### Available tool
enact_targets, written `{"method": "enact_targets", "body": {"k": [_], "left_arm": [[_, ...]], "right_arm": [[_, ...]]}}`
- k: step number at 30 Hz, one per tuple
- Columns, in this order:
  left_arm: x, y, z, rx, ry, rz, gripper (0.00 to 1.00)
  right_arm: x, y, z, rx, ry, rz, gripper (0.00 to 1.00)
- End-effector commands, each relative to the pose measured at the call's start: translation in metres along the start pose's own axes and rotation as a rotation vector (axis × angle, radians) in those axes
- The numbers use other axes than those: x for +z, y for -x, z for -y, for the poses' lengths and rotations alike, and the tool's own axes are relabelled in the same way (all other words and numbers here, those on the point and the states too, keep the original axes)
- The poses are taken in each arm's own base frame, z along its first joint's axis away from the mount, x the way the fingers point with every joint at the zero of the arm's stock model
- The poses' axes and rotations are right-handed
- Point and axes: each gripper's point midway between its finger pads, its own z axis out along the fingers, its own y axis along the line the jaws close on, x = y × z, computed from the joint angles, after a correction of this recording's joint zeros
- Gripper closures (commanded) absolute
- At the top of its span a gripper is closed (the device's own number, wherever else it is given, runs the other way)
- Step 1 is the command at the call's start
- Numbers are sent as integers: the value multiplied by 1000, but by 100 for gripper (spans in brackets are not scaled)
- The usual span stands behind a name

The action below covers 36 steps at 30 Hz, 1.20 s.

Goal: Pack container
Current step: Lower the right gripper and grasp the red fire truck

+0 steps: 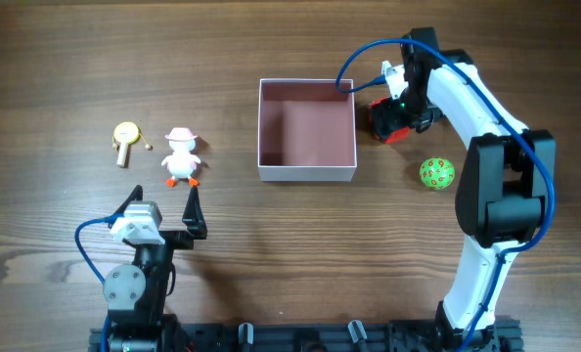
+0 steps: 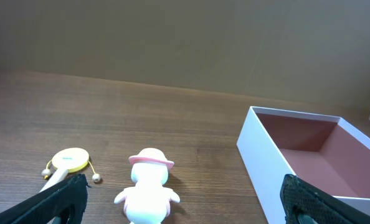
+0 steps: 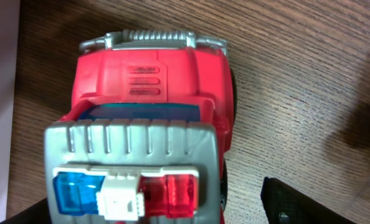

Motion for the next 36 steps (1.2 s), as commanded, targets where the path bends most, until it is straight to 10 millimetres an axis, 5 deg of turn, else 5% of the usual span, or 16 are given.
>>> {"method": "enact_targets", "body": {"k": [1,10,16,24,32,36], "left_arm": [[1,-4,-4,7,19,-5,0],[1,-4,-4,7,19,-5,0],[1,-4,-4,7,19,-5,0],[1,-4,-4,7,19,-5,0],[1,-4,-4,7,19,-5,0],[1,-4,-4,7,19,-5,0]], "right_arm": [[4,-1,2,-1,-23,-13,16],[-10,22,5,-10,-30,60,24],[-11,30,7,-101,-42,91,12],[-11,33,8,-118,-46,101,46],[-11,28,7,-100,-41,84,45],[-27,33,8,-30,-45,99,46]]}}
